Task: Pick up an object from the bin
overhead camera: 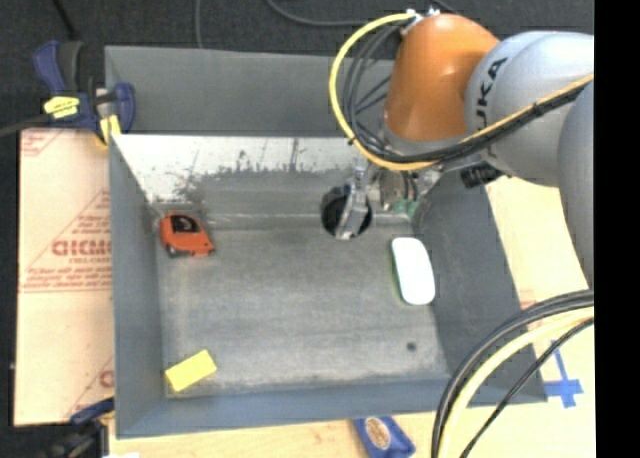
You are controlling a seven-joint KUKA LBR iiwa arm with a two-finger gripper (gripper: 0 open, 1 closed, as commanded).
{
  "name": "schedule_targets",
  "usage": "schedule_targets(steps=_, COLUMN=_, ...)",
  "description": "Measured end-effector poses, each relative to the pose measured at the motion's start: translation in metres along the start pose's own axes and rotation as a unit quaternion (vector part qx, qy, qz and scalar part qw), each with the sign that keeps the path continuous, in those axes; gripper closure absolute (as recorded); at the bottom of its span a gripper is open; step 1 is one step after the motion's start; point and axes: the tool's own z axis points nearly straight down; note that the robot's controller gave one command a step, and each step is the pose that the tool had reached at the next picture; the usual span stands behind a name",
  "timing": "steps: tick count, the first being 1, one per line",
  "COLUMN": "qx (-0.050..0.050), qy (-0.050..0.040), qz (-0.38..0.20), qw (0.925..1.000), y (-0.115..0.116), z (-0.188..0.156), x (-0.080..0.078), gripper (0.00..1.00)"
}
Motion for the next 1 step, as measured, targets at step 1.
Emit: schedule_targets(steps=1, qx=-0.001, qy=-0.0074, qz=0.001, qw=1.0000, y=0.0131, z=-0.0146, x=0.0242, gripper=1.00)
